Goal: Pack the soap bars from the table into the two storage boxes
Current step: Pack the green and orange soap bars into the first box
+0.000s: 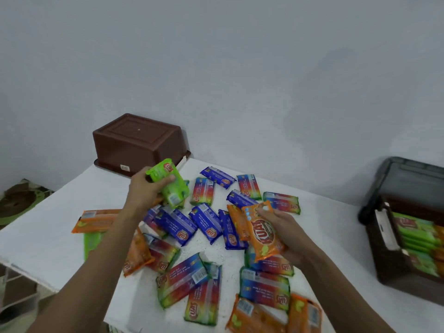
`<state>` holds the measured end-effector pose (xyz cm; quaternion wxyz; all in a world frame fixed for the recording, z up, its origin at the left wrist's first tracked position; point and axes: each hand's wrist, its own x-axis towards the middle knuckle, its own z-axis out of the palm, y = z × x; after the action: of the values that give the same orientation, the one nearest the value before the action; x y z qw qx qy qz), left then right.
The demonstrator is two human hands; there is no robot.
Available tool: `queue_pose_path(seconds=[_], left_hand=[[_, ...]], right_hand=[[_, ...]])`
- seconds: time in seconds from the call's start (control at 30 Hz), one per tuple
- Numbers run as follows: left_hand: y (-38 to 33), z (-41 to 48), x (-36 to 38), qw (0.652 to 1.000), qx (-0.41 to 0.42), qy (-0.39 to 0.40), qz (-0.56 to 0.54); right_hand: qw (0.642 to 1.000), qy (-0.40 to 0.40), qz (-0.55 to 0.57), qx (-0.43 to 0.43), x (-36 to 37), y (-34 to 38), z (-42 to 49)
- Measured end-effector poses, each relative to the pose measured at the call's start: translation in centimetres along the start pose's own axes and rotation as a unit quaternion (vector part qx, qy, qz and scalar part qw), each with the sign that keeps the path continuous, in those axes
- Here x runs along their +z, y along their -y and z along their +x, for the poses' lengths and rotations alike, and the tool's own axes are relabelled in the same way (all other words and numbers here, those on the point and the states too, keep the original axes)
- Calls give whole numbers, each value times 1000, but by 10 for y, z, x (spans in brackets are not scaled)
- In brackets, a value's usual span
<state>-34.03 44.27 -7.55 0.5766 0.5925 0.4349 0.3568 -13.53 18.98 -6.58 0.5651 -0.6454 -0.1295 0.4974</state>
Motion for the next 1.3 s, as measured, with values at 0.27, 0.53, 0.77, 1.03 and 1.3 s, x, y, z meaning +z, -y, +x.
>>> queue_pose_path(seconds=[0.27,0.53,0.77,1.03,1.3], left_hand=[[-5,-60,101,957,-136,123,-225],[-11,-112,191,922,-173,146,-314],[-24,-158,280,931,-169,149,-286],[-38,-205,383,949,-117,162,-243],[-46,-237,463,975,-11,126,-184]], right_hand=[[996,-57,-36,-66,-59,14,-34],[994,-65,5,-87,-139,25,-72],[985,-63,89,-133,-220,37,-107],[981,-137,16,-138,-329,42,-143],[954,-262,-79,-122,-410,28,-155]])
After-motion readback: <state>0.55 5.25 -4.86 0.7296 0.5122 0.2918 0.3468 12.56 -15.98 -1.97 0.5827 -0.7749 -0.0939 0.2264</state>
